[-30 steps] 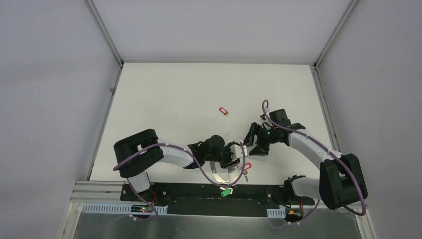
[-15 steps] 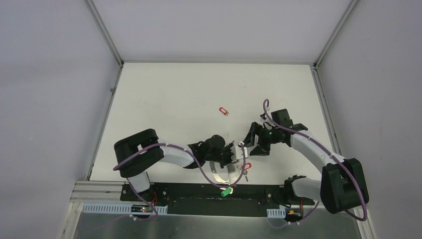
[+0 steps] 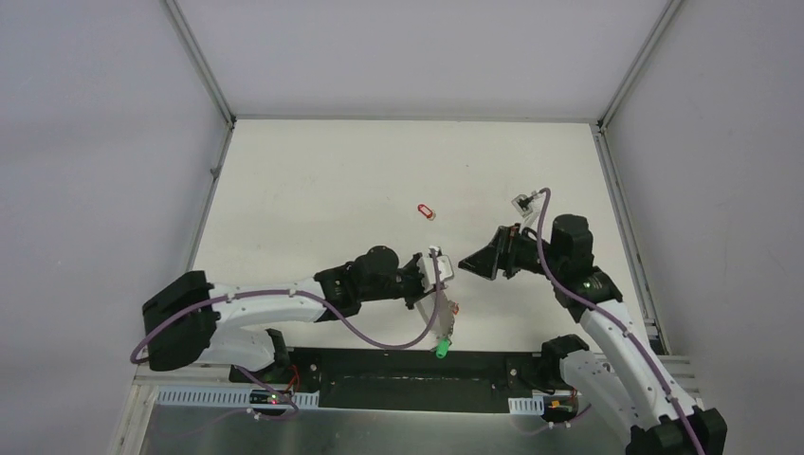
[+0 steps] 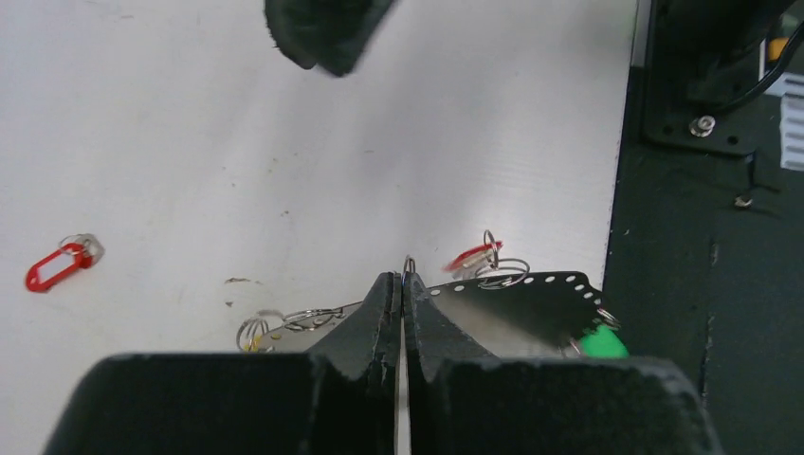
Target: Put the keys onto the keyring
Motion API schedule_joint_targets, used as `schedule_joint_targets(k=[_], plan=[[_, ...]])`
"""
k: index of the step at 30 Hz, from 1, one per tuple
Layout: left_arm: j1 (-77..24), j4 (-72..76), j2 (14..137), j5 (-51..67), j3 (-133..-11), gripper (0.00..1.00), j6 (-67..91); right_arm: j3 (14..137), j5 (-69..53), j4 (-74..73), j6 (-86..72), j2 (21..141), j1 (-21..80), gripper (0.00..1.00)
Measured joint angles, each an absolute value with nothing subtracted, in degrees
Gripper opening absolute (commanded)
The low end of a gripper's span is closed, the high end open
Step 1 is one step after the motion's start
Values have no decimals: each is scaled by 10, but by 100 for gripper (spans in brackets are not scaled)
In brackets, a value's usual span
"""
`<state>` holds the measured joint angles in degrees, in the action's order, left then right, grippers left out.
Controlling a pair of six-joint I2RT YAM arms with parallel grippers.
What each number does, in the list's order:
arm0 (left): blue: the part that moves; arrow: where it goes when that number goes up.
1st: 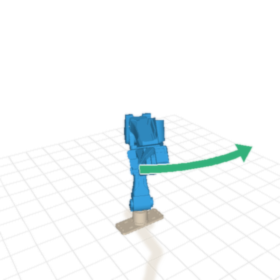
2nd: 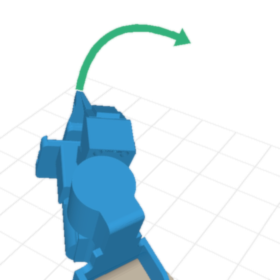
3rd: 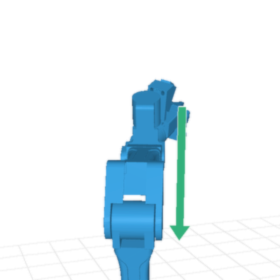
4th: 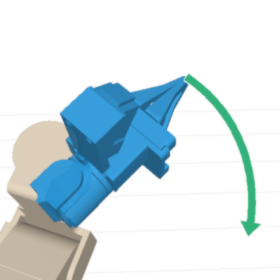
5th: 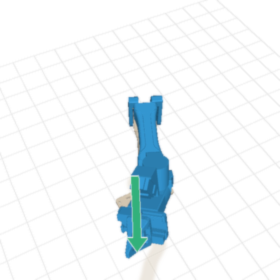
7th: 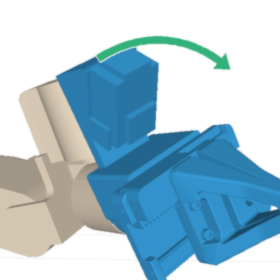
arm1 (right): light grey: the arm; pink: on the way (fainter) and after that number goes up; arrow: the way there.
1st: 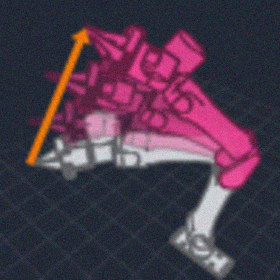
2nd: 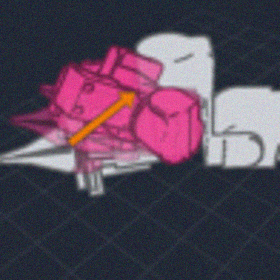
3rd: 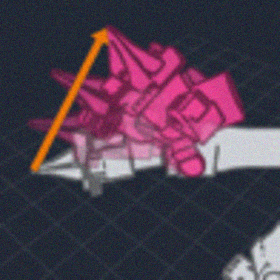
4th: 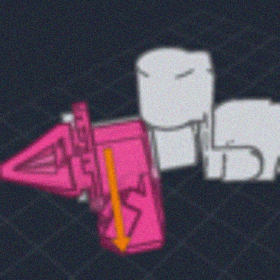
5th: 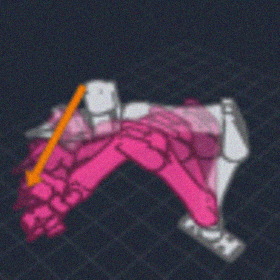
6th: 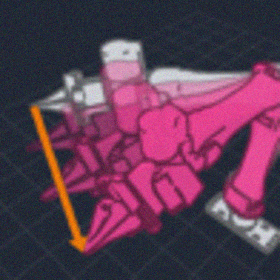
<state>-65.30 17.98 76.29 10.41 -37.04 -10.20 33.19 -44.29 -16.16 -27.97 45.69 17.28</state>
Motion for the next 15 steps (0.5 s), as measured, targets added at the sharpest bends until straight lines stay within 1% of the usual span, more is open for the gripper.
schedule_joint_targets(k=[2, 3, 4, 6, 11, 15], plan=[[-653, 169, 716, 93, -361, 0, -90, 310, -456, -128, -263, 416, 175, 77], [-653, 165, 699, 90, -357, 0, -84, 300, -465, -112, -250, 395, 178, 69], [-653, 161, 682, 88, -352, 0, -80, 293, -478, -96, -236, 380, 181, 64], [-653, 153, 645, 83, -341, 0, -68, 286, -516, -63, -203, 361, 190, 58], [-653, 146, 586, 81, -324, 0, -50, 283, -586, -20, -136, 350, 208, 57], [-653, 145, 576, 81, -319, 0, -39, 282, -611, -8, -100, 350, 220, 56]])
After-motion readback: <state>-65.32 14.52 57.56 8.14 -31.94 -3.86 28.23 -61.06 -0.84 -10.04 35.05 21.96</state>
